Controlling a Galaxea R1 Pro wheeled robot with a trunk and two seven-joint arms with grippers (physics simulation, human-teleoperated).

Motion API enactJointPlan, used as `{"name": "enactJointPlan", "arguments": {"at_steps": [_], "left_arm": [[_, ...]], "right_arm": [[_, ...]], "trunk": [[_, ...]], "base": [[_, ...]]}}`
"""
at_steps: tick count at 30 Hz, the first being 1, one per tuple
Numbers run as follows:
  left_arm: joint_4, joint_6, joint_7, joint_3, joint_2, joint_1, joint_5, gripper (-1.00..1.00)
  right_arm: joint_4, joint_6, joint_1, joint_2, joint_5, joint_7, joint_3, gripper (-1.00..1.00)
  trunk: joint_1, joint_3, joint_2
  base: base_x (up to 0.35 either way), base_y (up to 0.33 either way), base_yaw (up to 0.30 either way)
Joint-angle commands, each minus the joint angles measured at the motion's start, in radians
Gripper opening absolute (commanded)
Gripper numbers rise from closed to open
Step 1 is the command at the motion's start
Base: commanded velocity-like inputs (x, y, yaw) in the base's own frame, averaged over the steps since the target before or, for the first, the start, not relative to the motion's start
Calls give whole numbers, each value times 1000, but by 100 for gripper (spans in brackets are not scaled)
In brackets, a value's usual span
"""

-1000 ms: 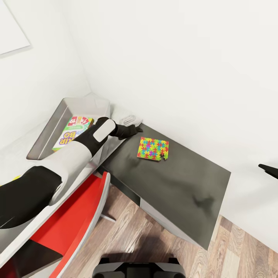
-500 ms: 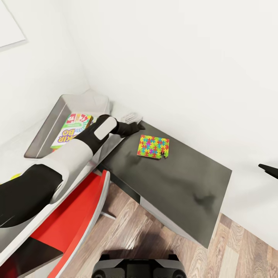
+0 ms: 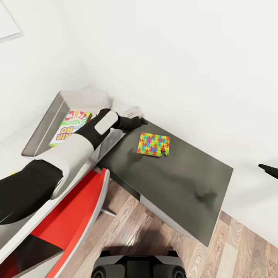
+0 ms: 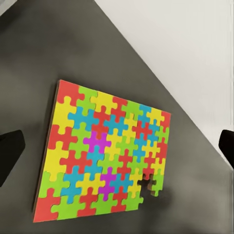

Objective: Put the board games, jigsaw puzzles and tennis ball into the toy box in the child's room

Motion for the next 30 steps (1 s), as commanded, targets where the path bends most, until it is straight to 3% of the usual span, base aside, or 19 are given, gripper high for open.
{"name": "enactJointPlan", "arguments": {"at_steps": [1,10,30], "left_arm": [[-1,1,9,-5,0,-3,19,100],[0,3,12,-6,0,-18,63,100],[11,3,12,-8,-1,-15,71,100]], "right_arm": [[0,4,-1,0,5,7,-1,100],[0,4,-1,0,5,7,-2,100],[4,4,3,28,3,8,-4,100]], "trunk": [[0,-3,-2],[0,-16,-2],[0,-19,-2]], "base": [[0,0,0],[0,0,0],[0,0,0]]}}
